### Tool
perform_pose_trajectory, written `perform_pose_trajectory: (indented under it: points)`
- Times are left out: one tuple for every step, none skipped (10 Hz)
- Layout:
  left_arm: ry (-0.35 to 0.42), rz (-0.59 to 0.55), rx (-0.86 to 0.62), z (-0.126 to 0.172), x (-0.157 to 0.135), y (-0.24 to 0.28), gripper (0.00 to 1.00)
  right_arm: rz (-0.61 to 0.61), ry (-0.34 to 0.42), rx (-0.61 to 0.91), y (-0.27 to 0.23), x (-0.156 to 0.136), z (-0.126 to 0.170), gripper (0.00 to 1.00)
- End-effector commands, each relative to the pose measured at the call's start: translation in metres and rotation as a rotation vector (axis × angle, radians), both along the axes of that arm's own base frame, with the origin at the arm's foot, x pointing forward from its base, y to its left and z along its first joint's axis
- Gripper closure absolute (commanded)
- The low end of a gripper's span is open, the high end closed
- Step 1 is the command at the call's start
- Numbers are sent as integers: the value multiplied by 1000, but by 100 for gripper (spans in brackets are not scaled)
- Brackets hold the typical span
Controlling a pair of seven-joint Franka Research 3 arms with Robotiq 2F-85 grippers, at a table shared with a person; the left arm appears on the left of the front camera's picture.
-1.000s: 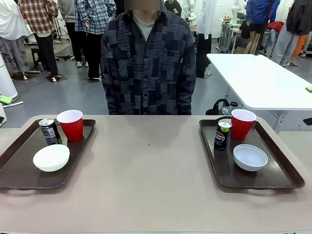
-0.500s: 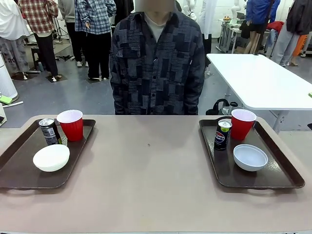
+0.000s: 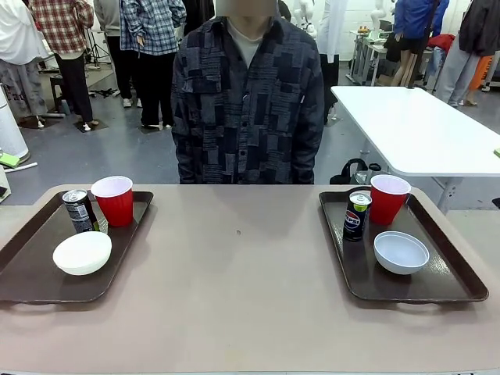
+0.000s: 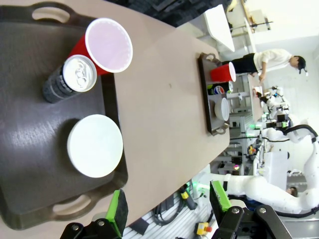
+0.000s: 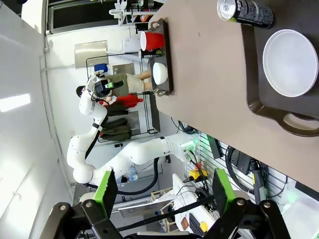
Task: Prepare tableware on both trays.
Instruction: Pick up a Picnic Bowl from the table and place it on a Handle tray.
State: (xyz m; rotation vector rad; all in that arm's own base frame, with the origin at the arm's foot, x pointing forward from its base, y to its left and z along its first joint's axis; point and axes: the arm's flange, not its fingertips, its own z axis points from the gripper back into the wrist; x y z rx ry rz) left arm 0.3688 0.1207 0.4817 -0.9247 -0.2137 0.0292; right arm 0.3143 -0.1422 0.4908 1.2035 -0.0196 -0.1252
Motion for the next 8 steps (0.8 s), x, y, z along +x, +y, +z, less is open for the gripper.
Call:
perform_pose_trajectory:
  points:
    - [-12,-7,-18,2,2,0,13,6,1,5,1,0,0,0]
    - [-12,-7,-18,2,2,0,13,6,1,5,1,0,0,0]
    - [-12,-7,-18,2,2,0,13,6,1,5,1,0,0,0]
    - [-12,-7,-18,2,2,0,13,6,1,5,1,0,0,0]
    - [-12,-7,-18,2,2,0,13,6,1,5,1,0,0,0]
    - [-12,-7,-18,2,2,0,13,6,1,5,1,0,0,0]
    - [-12,-7,-18,2,2,0,13,6,1,5,1,0,0,0]
    - [-12,-7,-18,2,2,0,13,6,1,5,1,0,0,0]
